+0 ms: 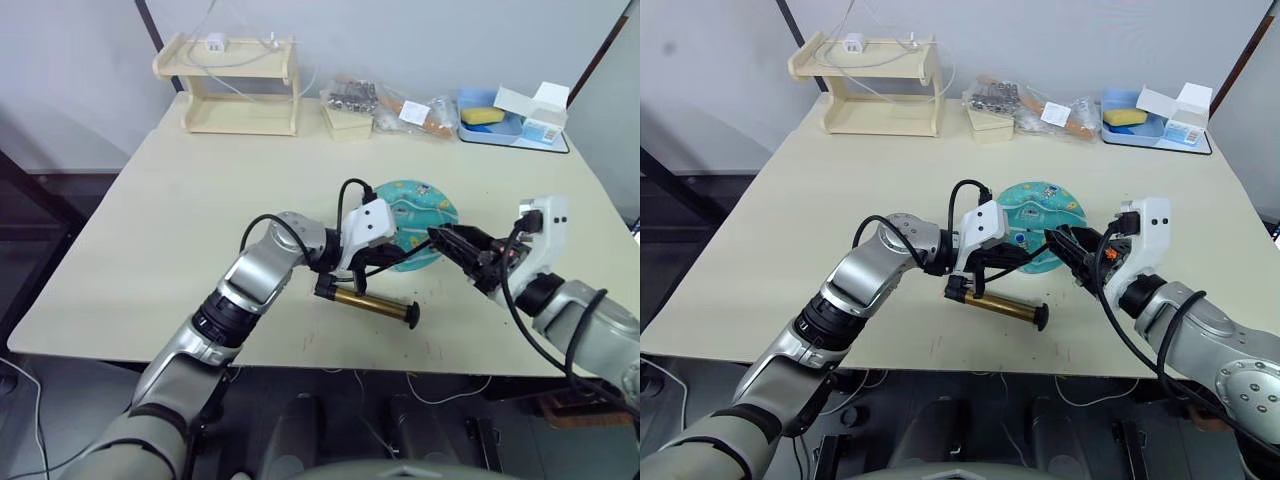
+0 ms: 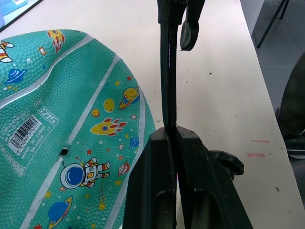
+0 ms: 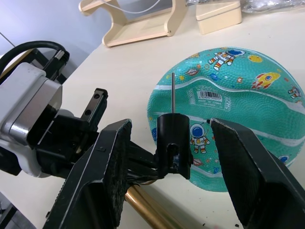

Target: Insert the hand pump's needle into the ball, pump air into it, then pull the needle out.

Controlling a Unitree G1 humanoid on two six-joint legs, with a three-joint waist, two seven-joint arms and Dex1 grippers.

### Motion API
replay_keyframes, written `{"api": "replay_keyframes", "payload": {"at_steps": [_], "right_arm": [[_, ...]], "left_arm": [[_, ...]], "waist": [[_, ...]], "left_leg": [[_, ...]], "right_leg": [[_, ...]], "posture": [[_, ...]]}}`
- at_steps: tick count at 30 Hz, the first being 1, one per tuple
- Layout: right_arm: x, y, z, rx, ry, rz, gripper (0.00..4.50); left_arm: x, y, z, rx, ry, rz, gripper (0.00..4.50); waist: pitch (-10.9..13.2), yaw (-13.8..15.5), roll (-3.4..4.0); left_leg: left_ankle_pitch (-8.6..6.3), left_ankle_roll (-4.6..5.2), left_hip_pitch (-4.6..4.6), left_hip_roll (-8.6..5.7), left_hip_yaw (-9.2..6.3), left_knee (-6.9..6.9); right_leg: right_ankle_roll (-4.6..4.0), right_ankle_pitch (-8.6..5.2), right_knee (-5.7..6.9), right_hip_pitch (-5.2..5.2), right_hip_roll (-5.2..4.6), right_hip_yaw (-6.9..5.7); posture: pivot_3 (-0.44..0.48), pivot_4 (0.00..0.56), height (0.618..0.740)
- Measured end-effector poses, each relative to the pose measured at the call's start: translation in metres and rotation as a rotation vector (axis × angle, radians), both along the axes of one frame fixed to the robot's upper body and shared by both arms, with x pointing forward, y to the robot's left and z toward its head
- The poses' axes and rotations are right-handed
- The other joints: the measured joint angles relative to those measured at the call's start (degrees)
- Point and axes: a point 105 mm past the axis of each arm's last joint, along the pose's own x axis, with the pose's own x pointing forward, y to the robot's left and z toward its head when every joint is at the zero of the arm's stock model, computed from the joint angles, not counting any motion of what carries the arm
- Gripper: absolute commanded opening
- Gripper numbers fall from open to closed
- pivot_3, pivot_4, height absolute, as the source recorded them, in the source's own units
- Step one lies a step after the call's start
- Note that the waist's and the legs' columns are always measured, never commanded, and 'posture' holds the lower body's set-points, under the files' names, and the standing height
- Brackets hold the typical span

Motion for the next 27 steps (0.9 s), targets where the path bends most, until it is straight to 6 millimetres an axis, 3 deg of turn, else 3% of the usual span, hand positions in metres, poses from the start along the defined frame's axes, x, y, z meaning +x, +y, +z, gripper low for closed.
{"api": "replay_keyframes", "payload": {"at_steps": [18,27], "right_arm": [[0.0018,0.0031,-0.0021,0.057,0.01,-0.024,2.78],[0.0015,0.0027,-0.0052,0.059,0.021,-0.031,2.78]], "left_arm": [[0.0007,0.0002,-0.0021,-0.01,0.002,0.025,0.0],[0.0017,0.001,-0.0015,-0.013,0.0,0.037,0.0]], "waist": [[0.0,-2.9,-0.01],[0.0,-3.0,-0.01]], "left_leg": [[-0.13,0.19,0.14,0.03,0.35,-0.01],[-0.14,0.21,0.2,0.04,0.58,0.0]], "right_leg": [[0.05,0.02,0.02,-0.15,0.1,0.66],[0.12,0.06,0.03,-0.17,0.1,0.86]], "posture": [[0.0,0.15,0.74],[0.0,0.15,0.74]]}}
